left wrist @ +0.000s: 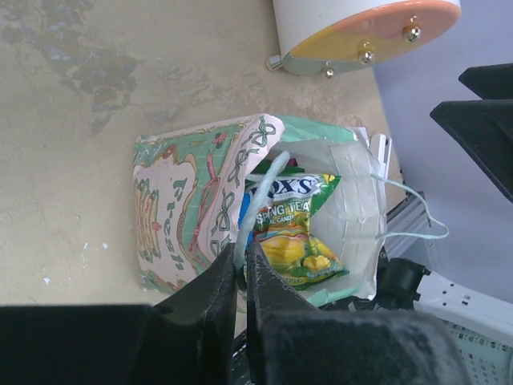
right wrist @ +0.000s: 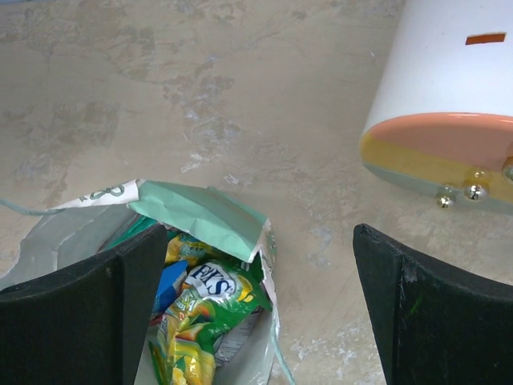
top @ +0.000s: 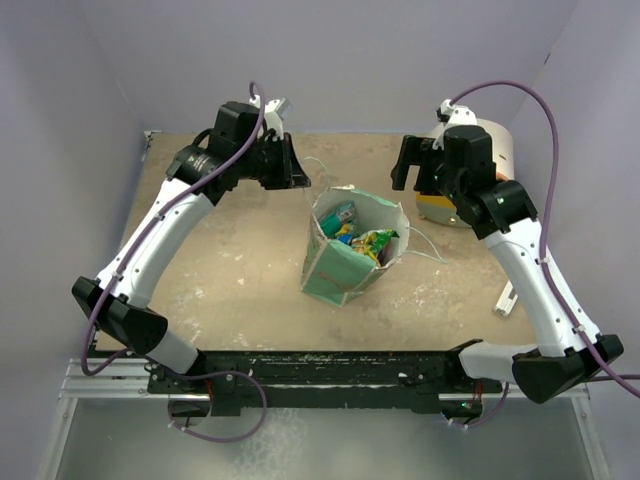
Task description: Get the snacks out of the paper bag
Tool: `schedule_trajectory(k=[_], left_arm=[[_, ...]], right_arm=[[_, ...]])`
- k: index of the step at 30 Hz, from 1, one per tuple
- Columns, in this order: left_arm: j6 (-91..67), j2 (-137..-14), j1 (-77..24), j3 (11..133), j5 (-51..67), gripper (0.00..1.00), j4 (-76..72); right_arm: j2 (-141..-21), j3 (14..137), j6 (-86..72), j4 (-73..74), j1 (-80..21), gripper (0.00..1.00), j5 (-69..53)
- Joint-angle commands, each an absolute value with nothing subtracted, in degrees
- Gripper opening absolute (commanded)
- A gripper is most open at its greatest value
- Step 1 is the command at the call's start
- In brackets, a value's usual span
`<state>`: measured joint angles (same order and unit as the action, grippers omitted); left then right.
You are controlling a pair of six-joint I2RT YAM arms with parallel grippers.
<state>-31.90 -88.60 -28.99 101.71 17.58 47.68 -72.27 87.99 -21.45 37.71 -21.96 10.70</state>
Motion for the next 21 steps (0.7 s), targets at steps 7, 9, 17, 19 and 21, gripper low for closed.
schedule_trajectory(k=[7, 9, 17, 19, 21], left_arm=[[-30.23, -89.41, -28.56, 106.07, 18.78, 0.3, 43.53], [-29.94, -90.67, -28.49, 106.86, 19.78, 0.31, 42.83], [-26.39, -92.37, -27.88, 109.6, 20.54, 0.06, 43.86], [-26.72, -92.17, -27.73, 109.65, 21.66, 0.01, 42.91], [-27.35, -91.52, -27.69, 109.26, 22.76, 0.0, 41.57]], right_arm=[[-71.15, 89.88, -21.74, 38.39, -21.8, 1.0, 8.63], [-70.91, 89.83, -21.96, 39.05, -21.8, 1.0, 7.25], [-70.14, 88.01, -20.92, 44.56, -21.8, 1.0, 3.1], [-70.1, 87.89, -19.53, 46.51, -21.79, 0.98, 1.06], [-70.41, 88.68, -19.91, 50.27, -21.82, 0.92, 0.26]])
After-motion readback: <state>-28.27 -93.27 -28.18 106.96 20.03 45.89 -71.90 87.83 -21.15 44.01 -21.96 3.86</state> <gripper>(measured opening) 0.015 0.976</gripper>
